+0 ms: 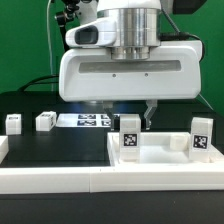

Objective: Assemble square table

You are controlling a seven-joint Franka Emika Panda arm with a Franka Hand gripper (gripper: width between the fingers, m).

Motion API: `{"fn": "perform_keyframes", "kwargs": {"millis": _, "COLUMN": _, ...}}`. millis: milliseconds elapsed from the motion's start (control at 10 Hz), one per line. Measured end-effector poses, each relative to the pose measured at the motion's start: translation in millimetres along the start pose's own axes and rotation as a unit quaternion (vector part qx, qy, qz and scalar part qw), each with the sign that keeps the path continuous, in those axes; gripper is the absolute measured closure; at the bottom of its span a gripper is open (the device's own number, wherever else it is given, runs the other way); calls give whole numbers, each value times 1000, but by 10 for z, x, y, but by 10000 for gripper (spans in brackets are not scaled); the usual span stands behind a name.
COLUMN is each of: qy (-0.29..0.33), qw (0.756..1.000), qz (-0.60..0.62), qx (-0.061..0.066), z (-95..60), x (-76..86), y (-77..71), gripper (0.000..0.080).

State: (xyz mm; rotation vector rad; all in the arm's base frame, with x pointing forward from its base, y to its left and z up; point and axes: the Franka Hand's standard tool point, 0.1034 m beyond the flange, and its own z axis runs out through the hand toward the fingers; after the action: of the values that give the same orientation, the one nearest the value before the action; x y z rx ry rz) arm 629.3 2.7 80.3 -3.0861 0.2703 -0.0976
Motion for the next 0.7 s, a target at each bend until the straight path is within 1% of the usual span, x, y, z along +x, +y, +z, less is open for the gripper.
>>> {"fn": "perform_keyframes", "kwargs": {"millis": 100, "qy": 5, "qw": 999, "qz": 40, "qx": 0, "z": 3, "x": -1, "y": -16, "gripper": 511}}
{"fn": "perform_keyframes", "kwargs": {"millis": 200, "qy": 11, "qw": 994, "qz": 107, "qx": -2, "z": 8, "x": -8, "y": -11, "gripper": 511}}
{"fn": "perform_keyframes", "kwargs": {"millis": 400, "qy": 16, "qw": 979, "qz": 203, "qx": -3, "z": 9, "x": -7, "y": 0, "gripper": 509}}
{"fn": "perform_keyframes", "kwargs": {"millis": 600, "qy": 15, "qw": 945, "qz": 326, "qx": -1, "z": 10, "x": -8, "y": 22, "gripper": 509}}
{"fn": "perform_keyframes", "kwargs": {"millis": 700, "qy": 13, "qw": 926, "qz": 377, "qx": 4, "z": 10, "x": -8, "y": 40, "gripper": 509}}
